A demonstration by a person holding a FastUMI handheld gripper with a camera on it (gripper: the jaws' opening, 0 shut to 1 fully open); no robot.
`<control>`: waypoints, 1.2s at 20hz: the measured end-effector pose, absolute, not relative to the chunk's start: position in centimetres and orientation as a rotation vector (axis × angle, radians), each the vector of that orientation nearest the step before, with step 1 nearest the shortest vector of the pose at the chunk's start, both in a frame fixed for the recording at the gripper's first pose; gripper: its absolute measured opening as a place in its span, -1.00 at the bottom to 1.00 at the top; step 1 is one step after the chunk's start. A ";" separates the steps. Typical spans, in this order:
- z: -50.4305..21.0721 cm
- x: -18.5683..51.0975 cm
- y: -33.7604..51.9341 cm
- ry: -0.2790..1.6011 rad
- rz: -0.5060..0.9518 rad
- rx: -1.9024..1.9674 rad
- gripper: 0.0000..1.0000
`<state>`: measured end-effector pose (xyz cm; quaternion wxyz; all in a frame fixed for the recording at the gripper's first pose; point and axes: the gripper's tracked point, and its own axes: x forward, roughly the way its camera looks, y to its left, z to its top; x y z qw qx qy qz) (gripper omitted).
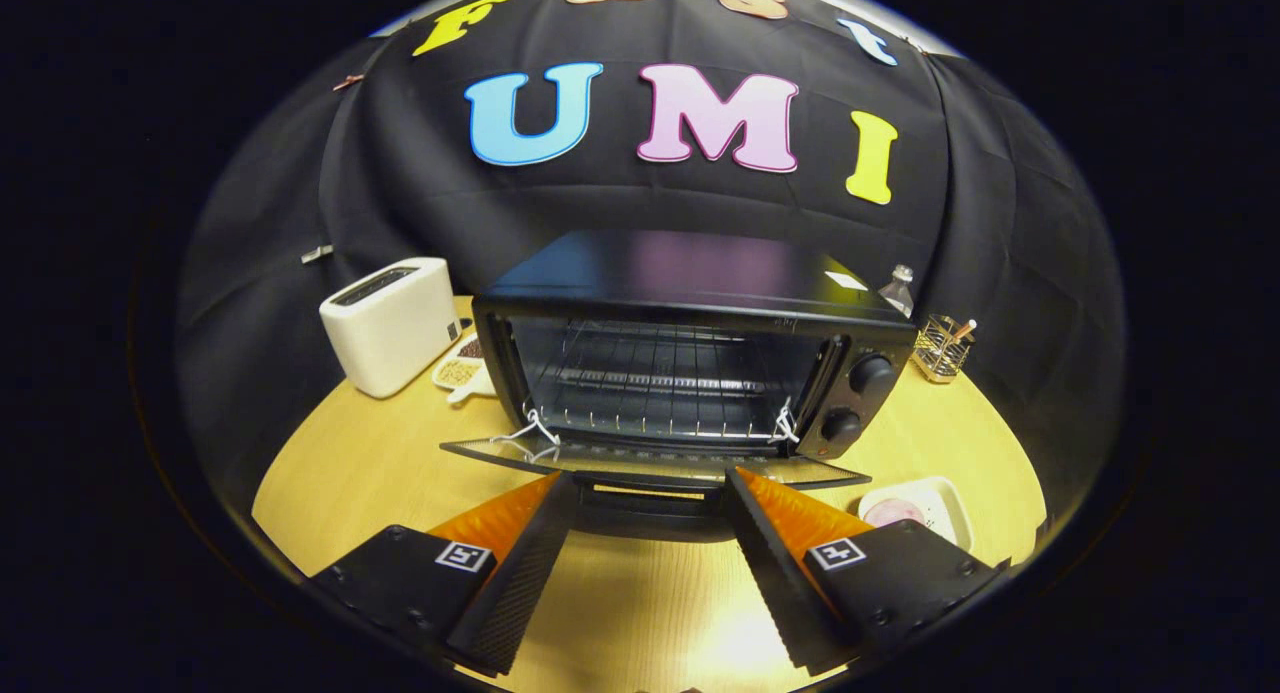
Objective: Open the toaster oven, put the food inside, and close the toaster oven door.
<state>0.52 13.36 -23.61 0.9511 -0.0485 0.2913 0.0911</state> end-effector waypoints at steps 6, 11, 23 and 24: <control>-28.2 -2.4 12.9 0.700 0.225 -0.123 0.98; -29.7 -3.7 12.9 0.753 0.266 -0.097 0.99; -17.7 -2.7 2.3 0.582 0.187 0.009 0.98; -17.3 -2.5 1.0 0.578 0.179 0.005 0.97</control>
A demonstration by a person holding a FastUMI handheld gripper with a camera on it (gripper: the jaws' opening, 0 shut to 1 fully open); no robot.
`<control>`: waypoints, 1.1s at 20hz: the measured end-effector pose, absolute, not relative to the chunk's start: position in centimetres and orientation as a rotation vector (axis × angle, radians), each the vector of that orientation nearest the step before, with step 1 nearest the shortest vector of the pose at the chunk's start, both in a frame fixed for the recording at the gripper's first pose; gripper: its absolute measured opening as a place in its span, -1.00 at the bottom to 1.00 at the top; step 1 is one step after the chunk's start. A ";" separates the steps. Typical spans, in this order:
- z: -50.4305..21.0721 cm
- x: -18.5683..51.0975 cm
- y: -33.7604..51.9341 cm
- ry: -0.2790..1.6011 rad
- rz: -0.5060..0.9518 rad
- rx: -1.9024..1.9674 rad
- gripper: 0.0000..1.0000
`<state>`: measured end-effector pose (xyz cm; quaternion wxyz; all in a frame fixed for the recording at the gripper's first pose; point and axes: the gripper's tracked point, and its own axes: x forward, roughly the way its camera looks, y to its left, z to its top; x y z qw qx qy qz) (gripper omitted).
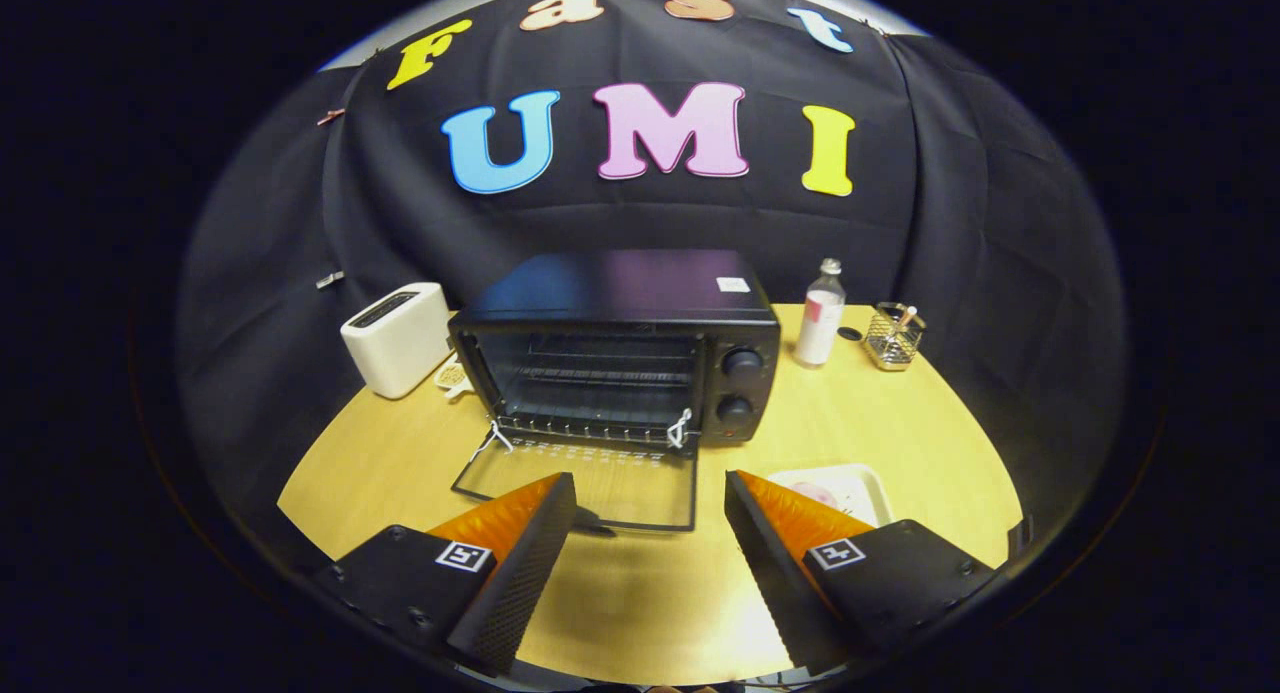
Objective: Open the toaster oven, put the food inside, and close the toaster oven door.
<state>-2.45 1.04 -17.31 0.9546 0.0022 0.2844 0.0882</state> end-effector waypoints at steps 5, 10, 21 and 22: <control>-17.5 -1.4 -5.0 0.618 0.155 0.033 0.98; -19.2 -0.5 -10.4 0.697 0.157 0.104 1.00; -26.4 -0.1 -18.6 0.890 0.211 0.269 1.00; -27.5 -0.2 -19.5 0.913 0.205 0.270 0.99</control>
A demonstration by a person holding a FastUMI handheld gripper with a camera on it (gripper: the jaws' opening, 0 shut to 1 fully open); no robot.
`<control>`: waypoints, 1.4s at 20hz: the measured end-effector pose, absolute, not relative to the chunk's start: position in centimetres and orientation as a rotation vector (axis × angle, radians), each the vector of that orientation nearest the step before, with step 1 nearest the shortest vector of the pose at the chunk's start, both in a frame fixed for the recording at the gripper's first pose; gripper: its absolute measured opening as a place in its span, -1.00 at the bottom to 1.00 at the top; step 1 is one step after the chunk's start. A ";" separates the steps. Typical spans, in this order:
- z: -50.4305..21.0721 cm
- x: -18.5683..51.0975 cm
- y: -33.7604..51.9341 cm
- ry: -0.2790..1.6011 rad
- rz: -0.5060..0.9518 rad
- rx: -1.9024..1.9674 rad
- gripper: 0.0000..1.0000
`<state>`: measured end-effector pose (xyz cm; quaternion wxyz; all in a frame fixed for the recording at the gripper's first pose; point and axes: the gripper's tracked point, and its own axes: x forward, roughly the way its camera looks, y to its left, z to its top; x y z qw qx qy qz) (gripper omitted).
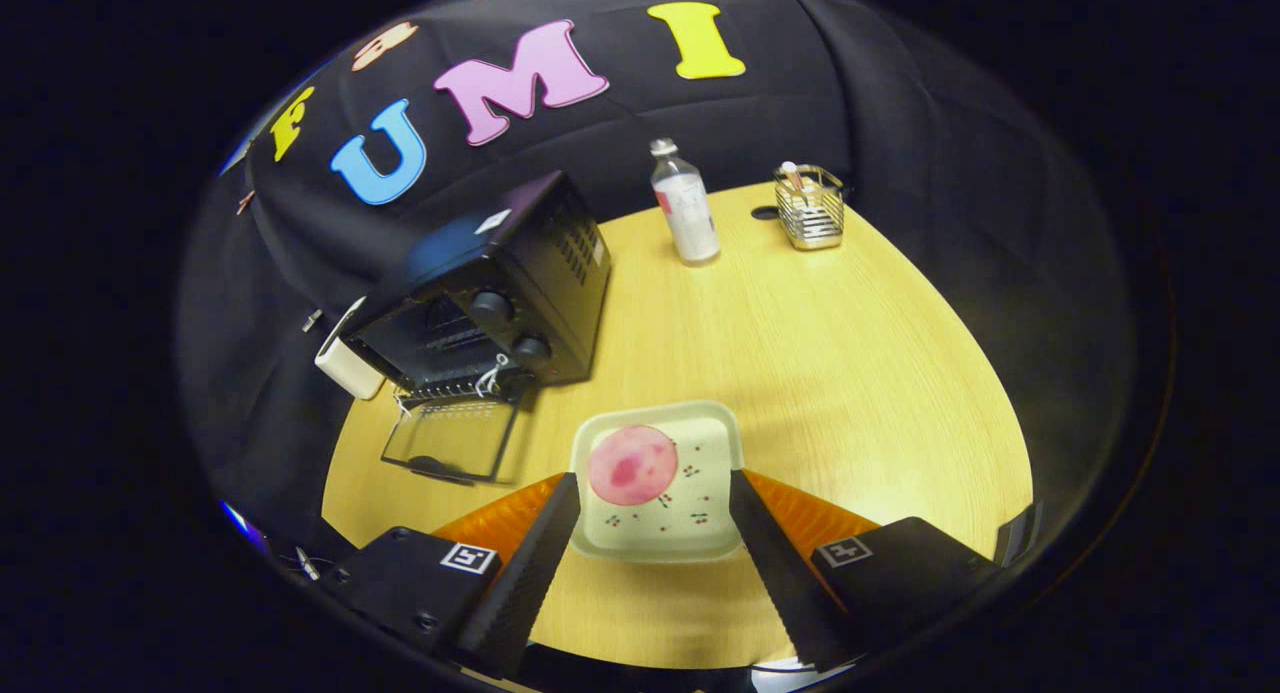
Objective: Open the toaster oven, put the food inside, and close the toaster oven door.
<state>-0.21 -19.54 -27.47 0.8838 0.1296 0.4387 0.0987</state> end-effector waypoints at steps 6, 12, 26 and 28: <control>-33.3 -0.1 -21.5 1.044 0.209 0.268 0.98; -35.6 -0.9 -19.9 1.109 0.254 0.170 0.89; -36.7 -0.8 -20.2 1.153 0.178 0.042 -0.03; -36.6 -0.6 -20.5 1.160 0.160 0.107 -0.49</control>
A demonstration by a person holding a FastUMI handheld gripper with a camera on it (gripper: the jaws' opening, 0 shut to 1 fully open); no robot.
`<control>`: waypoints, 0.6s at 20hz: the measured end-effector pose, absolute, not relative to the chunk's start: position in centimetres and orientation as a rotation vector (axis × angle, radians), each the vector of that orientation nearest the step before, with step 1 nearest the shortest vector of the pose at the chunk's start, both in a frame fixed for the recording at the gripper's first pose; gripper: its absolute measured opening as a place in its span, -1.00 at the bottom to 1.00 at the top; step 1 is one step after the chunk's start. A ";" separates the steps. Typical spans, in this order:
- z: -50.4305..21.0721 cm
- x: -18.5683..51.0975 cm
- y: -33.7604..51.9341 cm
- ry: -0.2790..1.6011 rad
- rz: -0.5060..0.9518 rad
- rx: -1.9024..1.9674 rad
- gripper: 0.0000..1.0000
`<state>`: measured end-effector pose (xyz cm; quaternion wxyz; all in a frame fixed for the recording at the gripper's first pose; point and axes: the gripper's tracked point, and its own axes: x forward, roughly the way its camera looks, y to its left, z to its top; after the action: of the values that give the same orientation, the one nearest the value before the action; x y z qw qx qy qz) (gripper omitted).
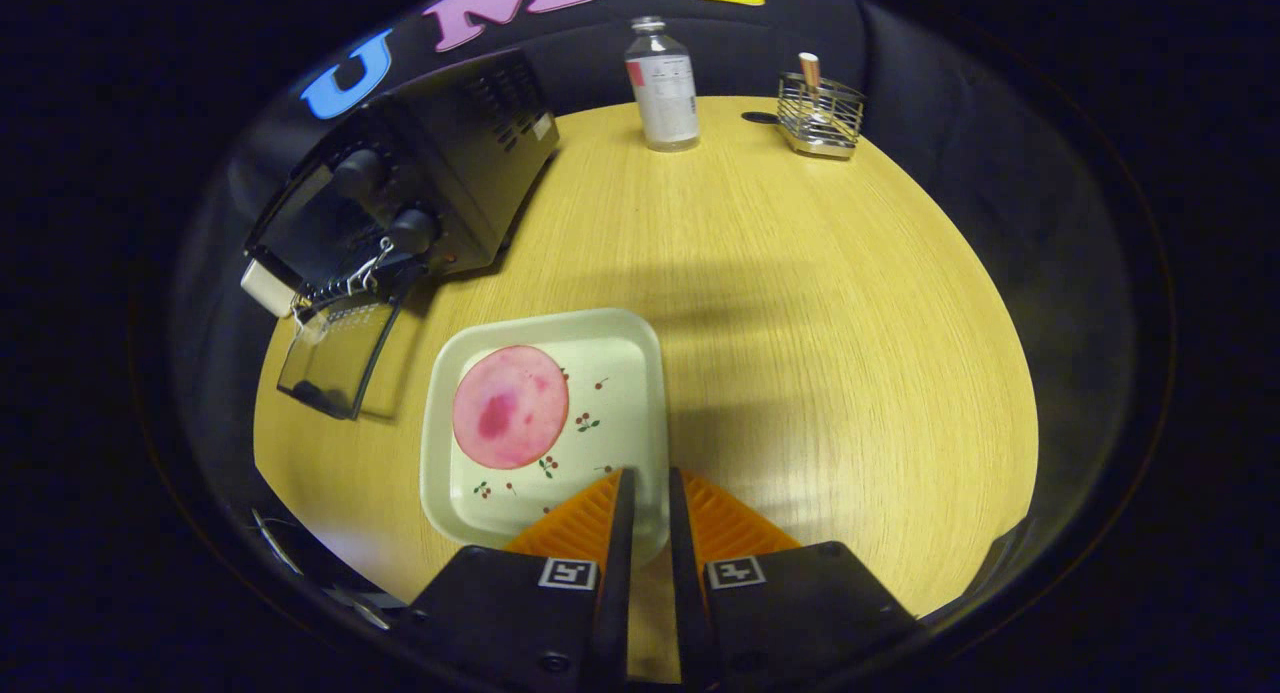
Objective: Open the toaster oven, put the food inside, and close the toaster oven door.
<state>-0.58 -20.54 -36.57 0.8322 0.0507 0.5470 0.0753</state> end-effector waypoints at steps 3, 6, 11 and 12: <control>-36.3 -0.4 -20.6 1.150 0.185 0.135 -0.73; -36.2 -0.4 -20.4 1.155 0.182 0.208 -0.84; -36.4 -1.1 -18.4 1.210 0.170 0.470 -0.86; -36.3 -1.3 -18.4 1.212 0.163 0.499 -0.86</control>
<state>-1.29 -18.36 -36.25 0.7896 0.2318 0.5631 0.0757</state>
